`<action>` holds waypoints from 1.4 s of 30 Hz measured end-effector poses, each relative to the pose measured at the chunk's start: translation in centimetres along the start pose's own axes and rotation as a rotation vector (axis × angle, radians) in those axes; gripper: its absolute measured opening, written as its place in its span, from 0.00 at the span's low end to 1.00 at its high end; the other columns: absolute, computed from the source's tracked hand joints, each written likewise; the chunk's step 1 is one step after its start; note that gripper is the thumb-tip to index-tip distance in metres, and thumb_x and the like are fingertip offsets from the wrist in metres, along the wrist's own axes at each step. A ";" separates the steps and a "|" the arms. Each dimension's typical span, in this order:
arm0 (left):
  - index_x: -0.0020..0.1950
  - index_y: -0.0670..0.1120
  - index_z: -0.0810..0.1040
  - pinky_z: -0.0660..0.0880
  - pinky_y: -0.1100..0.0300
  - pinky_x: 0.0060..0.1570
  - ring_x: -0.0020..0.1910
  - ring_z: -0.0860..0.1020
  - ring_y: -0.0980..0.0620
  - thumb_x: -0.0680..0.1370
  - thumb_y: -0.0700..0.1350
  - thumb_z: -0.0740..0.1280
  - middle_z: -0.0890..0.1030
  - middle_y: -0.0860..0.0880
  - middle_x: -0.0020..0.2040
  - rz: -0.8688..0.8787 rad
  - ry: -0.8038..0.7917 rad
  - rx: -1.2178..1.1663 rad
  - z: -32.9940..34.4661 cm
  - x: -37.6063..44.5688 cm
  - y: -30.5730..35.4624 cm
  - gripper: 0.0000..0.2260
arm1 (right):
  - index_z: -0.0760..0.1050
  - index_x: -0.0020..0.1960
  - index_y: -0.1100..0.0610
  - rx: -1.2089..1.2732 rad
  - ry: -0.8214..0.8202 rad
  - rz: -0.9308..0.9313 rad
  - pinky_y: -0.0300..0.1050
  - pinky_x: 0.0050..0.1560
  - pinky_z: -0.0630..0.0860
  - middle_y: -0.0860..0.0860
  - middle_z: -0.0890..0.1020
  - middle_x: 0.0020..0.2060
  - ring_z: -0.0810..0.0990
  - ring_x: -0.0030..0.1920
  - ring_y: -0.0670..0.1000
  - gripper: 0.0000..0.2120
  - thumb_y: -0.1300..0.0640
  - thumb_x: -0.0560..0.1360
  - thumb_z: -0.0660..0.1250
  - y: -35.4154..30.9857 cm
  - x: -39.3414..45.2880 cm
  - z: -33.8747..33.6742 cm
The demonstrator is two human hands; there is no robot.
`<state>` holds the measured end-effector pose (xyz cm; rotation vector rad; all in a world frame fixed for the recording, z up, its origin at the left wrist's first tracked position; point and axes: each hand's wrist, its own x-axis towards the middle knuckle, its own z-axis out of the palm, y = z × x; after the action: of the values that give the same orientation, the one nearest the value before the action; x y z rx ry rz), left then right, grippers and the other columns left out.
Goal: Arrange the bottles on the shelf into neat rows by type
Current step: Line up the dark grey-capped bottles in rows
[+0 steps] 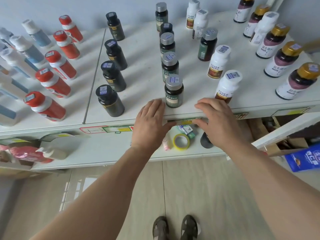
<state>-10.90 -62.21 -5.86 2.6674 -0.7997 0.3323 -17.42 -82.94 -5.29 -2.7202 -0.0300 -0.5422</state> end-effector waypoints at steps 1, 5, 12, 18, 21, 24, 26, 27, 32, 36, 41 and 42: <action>0.68 0.38 0.72 0.65 0.49 0.69 0.68 0.70 0.42 0.73 0.56 0.71 0.74 0.42 0.67 0.001 0.000 -0.001 0.1 0.0 0.0 0.30 | 0.79 0.58 0.62 0.006 -0.004 -0.001 0.50 0.59 0.69 0.55 0.79 0.56 0.75 0.54 0.61 0.19 0.59 0.68 0.77 0.1 -0.1 0.0; 0.68 0.37 0.72 0.64 0.49 0.69 0.69 0.69 0.42 0.73 0.54 0.72 0.73 0.42 0.68 -0.006 -0.021 -0.014 0.0 0.0 0.0 0.30 | 0.78 0.59 0.62 0.020 -0.031 0.001 0.49 0.60 0.67 0.55 0.79 0.58 0.74 0.56 0.60 0.19 0.62 0.69 0.75 0.1 -0.2 -0.1; 0.69 0.39 0.72 0.62 0.51 0.71 0.70 0.68 0.43 0.73 0.55 0.71 0.72 0.44 0.69 -0.036 -0.060 -0.040 -0.2 0.0 -0.1 0.29 | 0.79 0.58 0.62 0.007 -0.059 0.009 0.47 0.60 0.68 0.55 0.79 0.57 0.74 0.55 0.58 0.18 0.63 0.69 0.74 -0.4 -0.3 -0.6; 0.70 0.44 0.71 0.59 0.60 0.69 0.70 0.66 0.51 0.73 0.58 0.69 0.71 0.50 0.70 -0.136 -0.131 -0.141 -1.5 0.5 0.7 0.29 | 0.73 0.65 0.60 0.227 -0.174 0.212 0.40 0.64 0.62 0.52 0.74 0.64 0.70 0.65 0.53 0.20 0.53 0.76 0.69 -2.3 0.7 -2.7; 0.72 0.47 0.67 0.61 0.62 0.66 0.68 0.67 0.53 0.72 0.58 0.69 0.70 0.52 0.70 -0.230 -0.159 -0.238 -2.3 1.5 1.1 0.31 | 0.68 0.70 0.54 0.339 -0.135 0.268 0.34 0.60 0.60 0.49 0.71 0.68 0.68 0.67 0.48 0.27 0.46 0.75 0.68 -3.9 3.6 -3.9; 0.75 0.49 0.62 0.61 0.60 0.66 0.71 0.65 0.53 0.72 0.58 0.69 0.68 0.53 0.72 -0.361 -0.242 -0.314 -2.8 2.4 1.0 0.34 | 0.63 0.73 0.49 0.448 -0.212 0.315 0.38 0.61 0.63 0.47 0.70 0.69 0.68 0.68 0.46 0.36 0.40 0.70 0.70 -5.0 7.1 -4.3; 0.75 0.50 0.62 0.62 0.60 0.65 0.70 0.66 0.53 0.72 0.57 0.69 0.69 0.52 0.72 -0.393 -0.280 -0.345 -3.2 3.0 0.9 0.33 | 0.64 0.73 0.48 0.462 -0.316 0.318 0.39 0.59 0.65 0.47 0.72 0.68 0.70 0.67 0.46 0.37 0.39 0.68 0.72 -5.4 8.7 -4.0; 0.73 0.50 0.65 0.64 0.59 0.63 0.68 0.68 0.52 0.72 0.56 0.69 0.71 0.52 0.70 -0.400 -0.287 -0.365 -3.4 3.3 0.9 0.31 | 0.66 0.71 0.48 0.455 -0.351 0.318 0.39 0.56 0.66 0.46 0.75 0.65 0.73 0.64 0.47 0.35 0.40 0.68 0.72 -5.6 9.2 -3.8; 0.57 0.58 0.75 0.68 0.66 0.38 0.46 0.77 0.53 0.71 0.56 0.68 0.80 0.59 0.46 -0.412 -0.347 -0.556 -5.5 4.5 0.7 0.15 | 0.74 0.62 0.46 0.429 -0.346 0.344 0.38 0.45 0.68 0.44 0.81 0.50 0.78 0.49 0.46 0.23 0.43 0.69 0.73 -6.3 10.5 -4.1; 0.57 0.57 0.78 0.71 0.63 0.48 0.51 0.77 0.56 0.74 0.52 0.70 0.81 0.59 0.50 -0.385 -0.426 -0.754 -7.5 4.7 -0.4 0.12 | 0.77 0.56 0.46 0.454 -0.287 0.385 0.31 0.40 0.68 0.41 0.81 0.45 0.78 0.46 0.41 0.23 0.39 0.65 0.74 -7.2 10.4 -5.4; 0.61 0.45 0.79 0.72 0.54 0.64 0.58 0.80 0.52 0.76 0.41 0.70 0.83 0.47 0.56 -0.345 -0.576 -1.086 -9.6 5.0 -1.0 0.14 | 0.79 0.53 0.48 0.448 -0.193 0.456 0.34 0.38 0.70 0.42 0.82 0.44 0.79 0.44 0.42 0.25 0.35 0.62 0.74 -8.6 10.6 -6.0; 0.62 0.43 0.78 0.72 0.53 0.65 0.58 0.80 0.51 0.76 0.40 0.70 0.83 0.46 0.57 -0.334 -0.597 -1.115 -9.8 5.1 -1.1 0.14 | 0.78 0.52 0.47 0.454 -0.186 0.470 0.34 0.37 0.70 0.42 0.82 0.43 0.79 0.44 0.41 0.25 0.34 0.62 0.74 -8.8 10.6 -6.1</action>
<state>-7.33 -60.10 4.44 1.7284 -0.4348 -0.8002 -10.62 -77.40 7.01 -2.2161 0.3807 -0.1220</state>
